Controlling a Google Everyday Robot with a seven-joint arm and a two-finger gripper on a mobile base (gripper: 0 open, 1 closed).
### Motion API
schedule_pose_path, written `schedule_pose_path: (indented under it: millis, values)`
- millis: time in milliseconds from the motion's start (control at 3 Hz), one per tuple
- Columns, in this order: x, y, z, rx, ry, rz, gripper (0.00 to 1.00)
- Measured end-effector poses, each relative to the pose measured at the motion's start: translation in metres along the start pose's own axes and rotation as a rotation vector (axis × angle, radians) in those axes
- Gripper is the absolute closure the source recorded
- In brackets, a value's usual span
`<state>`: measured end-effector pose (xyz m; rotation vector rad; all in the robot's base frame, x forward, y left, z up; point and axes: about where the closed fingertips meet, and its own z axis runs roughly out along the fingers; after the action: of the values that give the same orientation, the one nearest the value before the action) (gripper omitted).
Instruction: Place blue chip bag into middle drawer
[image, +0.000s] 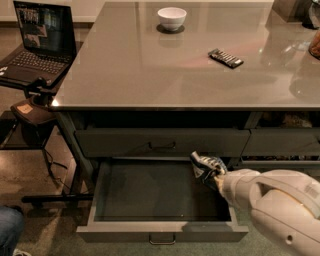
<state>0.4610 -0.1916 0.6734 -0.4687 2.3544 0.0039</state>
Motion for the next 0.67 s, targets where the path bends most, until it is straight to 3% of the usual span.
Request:
schedule_pose_path:
  millis: [667]
  values:
    - [0.0003,0.0029,0.0141,-0.005,-0.024,0.003,1.00]
